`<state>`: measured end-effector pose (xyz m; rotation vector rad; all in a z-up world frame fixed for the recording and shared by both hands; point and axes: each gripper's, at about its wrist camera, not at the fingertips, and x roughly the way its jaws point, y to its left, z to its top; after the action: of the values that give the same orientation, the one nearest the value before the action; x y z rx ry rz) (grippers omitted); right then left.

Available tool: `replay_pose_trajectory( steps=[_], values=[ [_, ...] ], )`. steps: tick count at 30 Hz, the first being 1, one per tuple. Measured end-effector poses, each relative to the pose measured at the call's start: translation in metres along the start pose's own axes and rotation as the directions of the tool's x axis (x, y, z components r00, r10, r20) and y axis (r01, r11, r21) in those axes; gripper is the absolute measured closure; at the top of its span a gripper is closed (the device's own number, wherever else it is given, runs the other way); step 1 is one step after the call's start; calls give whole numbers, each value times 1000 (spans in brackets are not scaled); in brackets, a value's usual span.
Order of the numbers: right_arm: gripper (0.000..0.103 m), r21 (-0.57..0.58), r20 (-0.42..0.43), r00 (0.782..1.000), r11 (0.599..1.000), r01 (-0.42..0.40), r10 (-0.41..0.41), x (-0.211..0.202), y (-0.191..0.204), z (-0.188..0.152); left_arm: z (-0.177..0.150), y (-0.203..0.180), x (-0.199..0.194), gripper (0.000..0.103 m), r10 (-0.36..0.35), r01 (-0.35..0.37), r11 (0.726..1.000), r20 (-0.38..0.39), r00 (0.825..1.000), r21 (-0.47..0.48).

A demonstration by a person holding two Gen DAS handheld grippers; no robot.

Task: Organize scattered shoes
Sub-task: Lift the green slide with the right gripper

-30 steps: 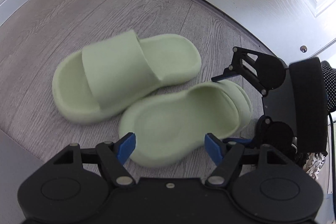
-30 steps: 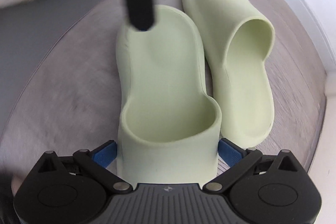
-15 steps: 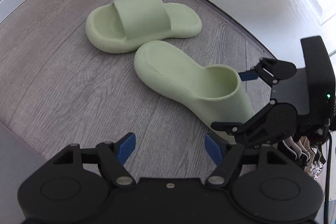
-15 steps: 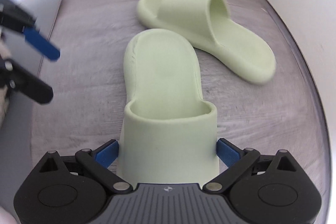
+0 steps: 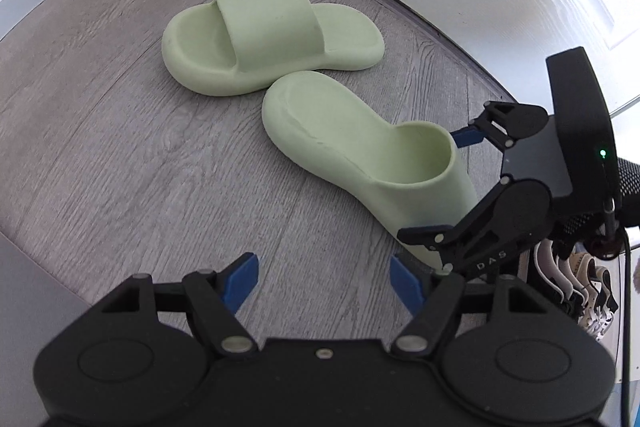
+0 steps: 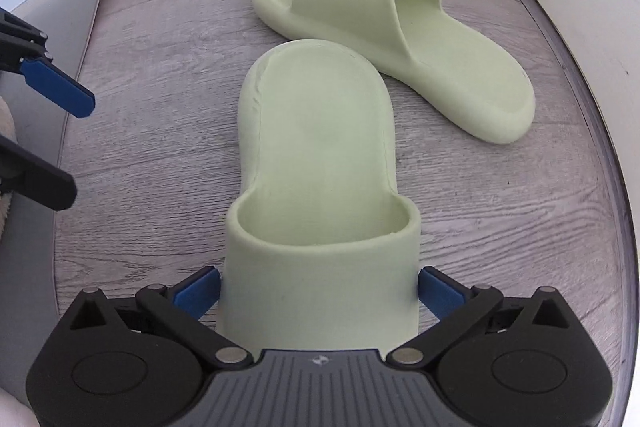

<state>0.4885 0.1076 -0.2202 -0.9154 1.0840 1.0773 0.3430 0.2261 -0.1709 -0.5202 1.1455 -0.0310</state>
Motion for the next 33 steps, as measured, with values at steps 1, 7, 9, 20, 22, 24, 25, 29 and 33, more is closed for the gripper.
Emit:
replay_pose_trajectory(
  steps=[1, 7, 9, 20, 22, 24, 25, 29, 33],
  values=[
    [0, 1, -4, 1000, 1000, -8, 8, -1, -1, 0, 0, 0, 0, 30, 0, 0, 1000, -2, 1000, -2],
    [0, -5, -3, 999, 999, -38, 38, 2, -11, 1, 0, -1, 2, 30, 0, 0, 1000, -6, 1000, -1],
    [0, -10, 0, 999, 999, -42, 42, 1, -12, 1, -1, -1, 2, 30, 3, -3, 1000, -7, 1000, 4],
    [0, -166, 23, 998, 984, 65, -62, 5, 5, -1, 0, -5, 7, 30, 21, -21, 1000, -23, 1000, 23],
    [0, -166, 26, 998, 984, 66, -63, 4, 4, 1, 0, -5, 8, 30, 19, -19, 1000, -28, 999, 23],
    [0, -168, 16, 998, 983, 68, -66, 5, 5, 3, 0, -5, 9, 30, 17, -17, 1000, -32, 999, 24],
    [0, -166, 12, 998, 984, 68, -67, 5, 6, 4, 1, -5, 9, 30, 18, -17, 1000, -33, 999, 24],
    [0, -129, 43, 996, 988, 83, -78, 1, 8, 0, 0, -5, 7, 30, 19, -18, 1000, -30, 999, 25],
    [1, -15, 113, 987, 993, 114, -112, -7, 19, -11, 0, -3, 4, 30, 21, -20, 1000, -21, 1000, 17]
  ],
)
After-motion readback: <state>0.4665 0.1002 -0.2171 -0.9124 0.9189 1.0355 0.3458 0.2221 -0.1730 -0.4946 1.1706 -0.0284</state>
